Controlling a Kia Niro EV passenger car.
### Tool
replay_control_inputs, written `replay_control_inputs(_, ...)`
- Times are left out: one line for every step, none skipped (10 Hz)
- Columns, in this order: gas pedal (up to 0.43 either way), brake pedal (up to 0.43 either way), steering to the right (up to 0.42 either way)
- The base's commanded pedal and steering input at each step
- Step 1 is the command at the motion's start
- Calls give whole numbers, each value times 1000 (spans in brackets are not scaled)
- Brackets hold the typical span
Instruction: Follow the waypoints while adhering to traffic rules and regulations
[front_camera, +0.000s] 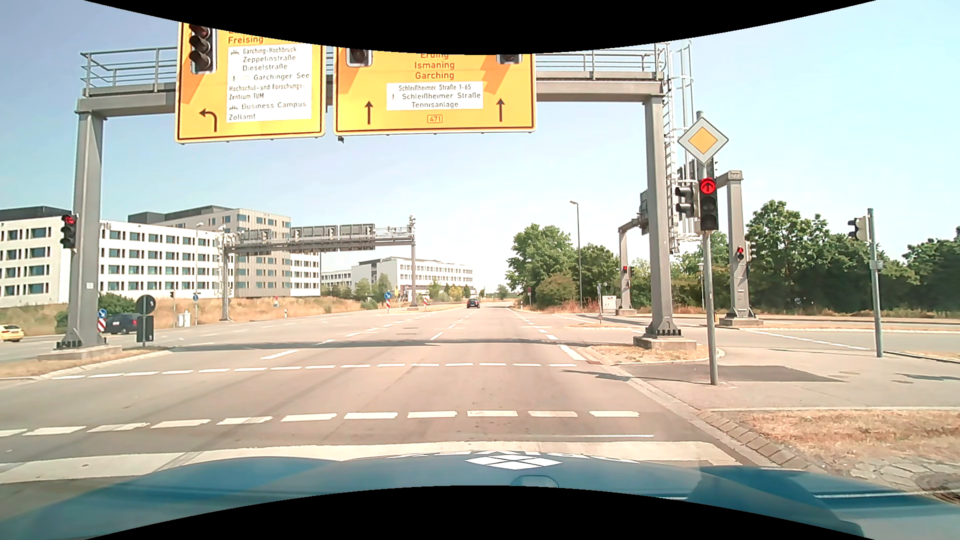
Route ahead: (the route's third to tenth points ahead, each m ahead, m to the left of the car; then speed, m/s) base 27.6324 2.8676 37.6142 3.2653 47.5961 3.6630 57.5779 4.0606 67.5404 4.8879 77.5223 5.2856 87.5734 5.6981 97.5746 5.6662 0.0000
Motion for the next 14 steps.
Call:
replay_control_inputs(0, 293, 2)
replay_control_inputs(0, 293, 2)
replay_control_inputs(0, 293, 2)
replay_control_inputs(0, 293, 2)
replay_control_inputs(0, 293, 2)
replay_control_inputs(0, 293, 2)
replay_control_inputs(0, 293, 2)
replay_control_inputs(0, 293, 2)
replay_control_inputs(0, 293, 2)
replay_control_inputs(0, 293, 2)
replay_control_inputs(0, 293, 2)
replay_control_inputs(0, 293, 2)
replay_control_inputs(0, 299, 2)
replay_control_inputs(0, 299, 2)
